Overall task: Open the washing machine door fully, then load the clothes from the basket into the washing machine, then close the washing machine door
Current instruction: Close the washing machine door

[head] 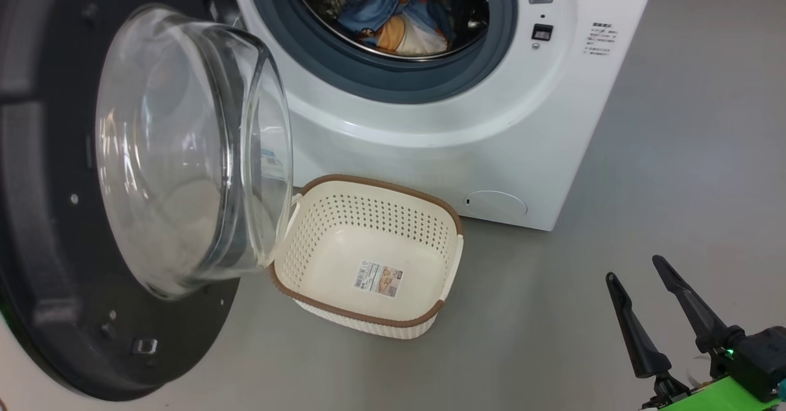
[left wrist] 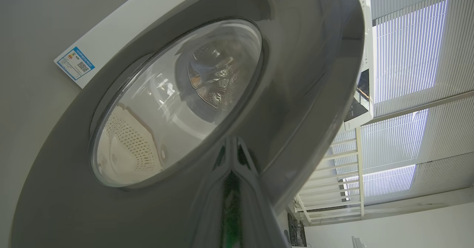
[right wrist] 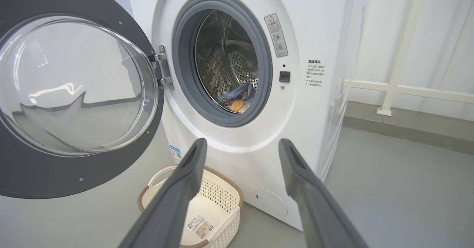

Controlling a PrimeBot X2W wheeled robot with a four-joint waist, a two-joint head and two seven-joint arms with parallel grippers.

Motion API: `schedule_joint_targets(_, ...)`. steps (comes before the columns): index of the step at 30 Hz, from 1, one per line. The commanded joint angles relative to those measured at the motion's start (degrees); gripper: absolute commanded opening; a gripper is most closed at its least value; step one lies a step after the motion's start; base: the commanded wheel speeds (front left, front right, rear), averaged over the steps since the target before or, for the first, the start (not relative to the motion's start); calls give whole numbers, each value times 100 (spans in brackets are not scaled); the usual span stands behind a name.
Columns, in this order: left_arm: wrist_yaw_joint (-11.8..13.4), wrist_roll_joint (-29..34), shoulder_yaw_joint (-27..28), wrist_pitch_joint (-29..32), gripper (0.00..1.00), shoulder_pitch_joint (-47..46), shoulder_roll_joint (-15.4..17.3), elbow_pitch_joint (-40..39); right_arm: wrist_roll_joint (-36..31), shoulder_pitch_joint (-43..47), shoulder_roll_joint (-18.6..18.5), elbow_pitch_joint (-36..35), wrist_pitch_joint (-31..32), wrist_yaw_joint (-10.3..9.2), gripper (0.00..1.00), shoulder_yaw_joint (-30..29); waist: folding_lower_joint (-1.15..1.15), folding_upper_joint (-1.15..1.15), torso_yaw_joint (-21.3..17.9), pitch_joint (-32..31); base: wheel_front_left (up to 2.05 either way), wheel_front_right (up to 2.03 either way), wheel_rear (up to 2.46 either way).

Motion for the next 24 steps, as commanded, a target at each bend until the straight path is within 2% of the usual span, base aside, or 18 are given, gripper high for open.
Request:
schedule_joint_targets(1,-78,-6,160,96,0,-107,198,-277,-55,-2,-53,-155,-67,9,100,104,0,0,-80,-49,0,0,0)
schedule_joint_targets(24,-163,-1,-348,154,0,-345,-285,-449,-112,-151,66,-184,-68,9,100,168,0,0,-1155,8,0,0,0)
